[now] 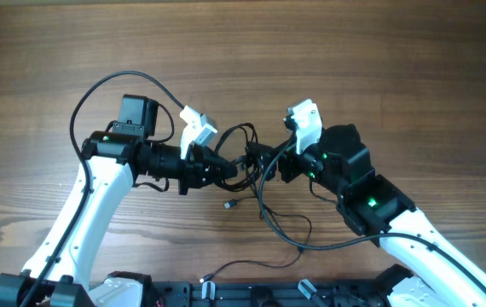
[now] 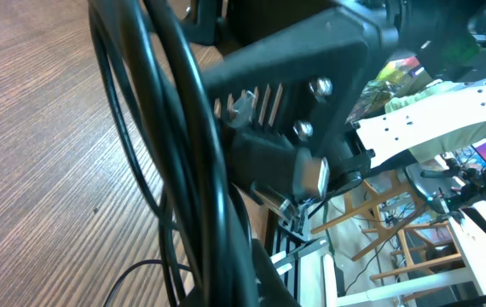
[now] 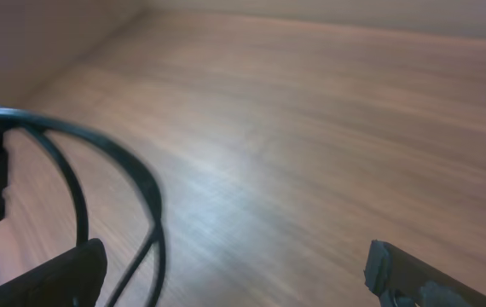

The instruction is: Untangle cables

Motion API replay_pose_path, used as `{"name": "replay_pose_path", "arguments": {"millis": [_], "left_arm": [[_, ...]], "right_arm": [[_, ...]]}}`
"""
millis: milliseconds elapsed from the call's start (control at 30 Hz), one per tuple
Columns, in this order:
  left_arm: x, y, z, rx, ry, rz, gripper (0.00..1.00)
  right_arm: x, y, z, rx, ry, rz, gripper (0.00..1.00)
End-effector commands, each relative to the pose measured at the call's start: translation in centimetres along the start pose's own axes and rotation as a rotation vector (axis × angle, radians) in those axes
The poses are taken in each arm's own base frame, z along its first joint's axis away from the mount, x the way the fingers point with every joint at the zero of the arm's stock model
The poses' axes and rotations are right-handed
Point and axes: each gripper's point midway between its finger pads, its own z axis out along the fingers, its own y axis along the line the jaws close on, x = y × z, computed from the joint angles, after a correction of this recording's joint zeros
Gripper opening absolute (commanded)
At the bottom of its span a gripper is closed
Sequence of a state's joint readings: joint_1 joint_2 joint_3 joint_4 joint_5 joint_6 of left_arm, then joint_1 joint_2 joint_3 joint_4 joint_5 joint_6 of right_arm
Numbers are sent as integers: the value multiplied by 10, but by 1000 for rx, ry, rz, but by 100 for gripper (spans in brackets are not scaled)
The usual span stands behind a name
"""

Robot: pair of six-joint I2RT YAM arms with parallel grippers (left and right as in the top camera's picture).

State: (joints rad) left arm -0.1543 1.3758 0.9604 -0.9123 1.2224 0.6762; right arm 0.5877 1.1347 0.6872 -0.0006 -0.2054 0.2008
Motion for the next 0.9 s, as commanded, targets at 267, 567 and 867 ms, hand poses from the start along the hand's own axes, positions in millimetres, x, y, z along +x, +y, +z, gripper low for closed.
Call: {"name": "replay_pose_path", "arguments": {"millis": [267, 567, 867], "left_arm": [[-12, -26, 5, 115, -48, 61, 4], [2, -2, 6, -19, 39, 69, 4], [-14, -15, 6, 65, -38, 119, 5]], "right_arm": [[8, -14, 40, 19, 2, 165, 100], [-20, 2, -17, -121, -42, 104, 100], [-12, 21, -9, -255, -11, 31, 100]]}}
